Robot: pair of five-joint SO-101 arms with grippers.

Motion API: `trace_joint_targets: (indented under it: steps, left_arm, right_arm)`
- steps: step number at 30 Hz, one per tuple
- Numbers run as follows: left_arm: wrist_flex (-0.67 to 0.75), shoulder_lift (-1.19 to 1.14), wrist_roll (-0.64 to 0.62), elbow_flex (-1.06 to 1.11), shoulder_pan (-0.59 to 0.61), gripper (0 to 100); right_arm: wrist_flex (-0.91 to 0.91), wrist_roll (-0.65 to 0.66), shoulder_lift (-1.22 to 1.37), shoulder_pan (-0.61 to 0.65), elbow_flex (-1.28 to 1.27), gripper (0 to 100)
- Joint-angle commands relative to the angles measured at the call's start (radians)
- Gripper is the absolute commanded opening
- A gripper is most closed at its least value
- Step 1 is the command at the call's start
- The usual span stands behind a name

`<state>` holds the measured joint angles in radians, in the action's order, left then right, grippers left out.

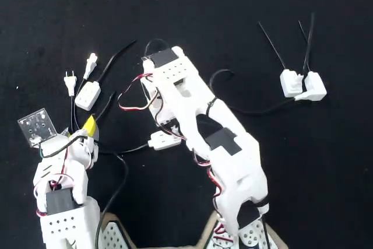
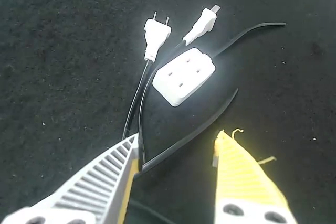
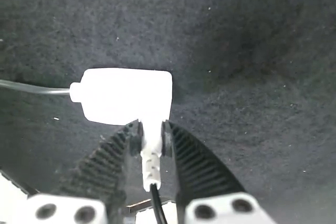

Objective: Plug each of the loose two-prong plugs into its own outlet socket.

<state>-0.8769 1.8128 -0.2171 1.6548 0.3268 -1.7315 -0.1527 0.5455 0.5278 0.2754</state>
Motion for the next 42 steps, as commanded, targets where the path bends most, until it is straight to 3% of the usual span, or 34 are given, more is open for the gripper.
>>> trace_joint_targets:
  steps: [1,9,14,18,23,29,32,36,42]
  left_arm:
    - [0.008,0.008,-0.008,-0.019,0.010,23]
    - [0.008,0.008,-0.008,-0.019,0.010,23]
    - [0.008,0.008,-0.008,-0.019,0.010,23]
    - [0.008,0.008,-0.008,-0.019,0.010,23]
    - [0.008,0.008,-0.008,-0.019,0.010,23]
    - [0.008,0.008,-0.008,-0.018,0.012,23]
    - [0.008,0.008,-0.008,-0.018,0.012,23]
    - [0.008,0.008,-0.008,-0.018,0.012,23]
    - [0.008,0.008,-0.008,-0.018,0.012,23]
  right_arm:
    - [0.026,0.002,-0.002,0.028,0.030,1.1]
    - [0.238,0.003,-0.054,0.026,-0.205,1.1]
    - [0.255,0.038,-0.197,0.041,-0.245,1.8]
    - [0.215,0.051,-0.291,0.075,-0.239,17.2]
    - [0.204,0.308,-0.390,0.164,-0.214,36.7]
    - [0.181,0.878,-0.435,0.192,-0.242,37.8]
    - [0.186,1.073,-0.417,0.178,-0.325,37.8]
    - [0.250,1.189,-0.383,0.133,-0.414,37.8]
    - [0.387,1.203,-0.298,0.101,-0.460,37.7]
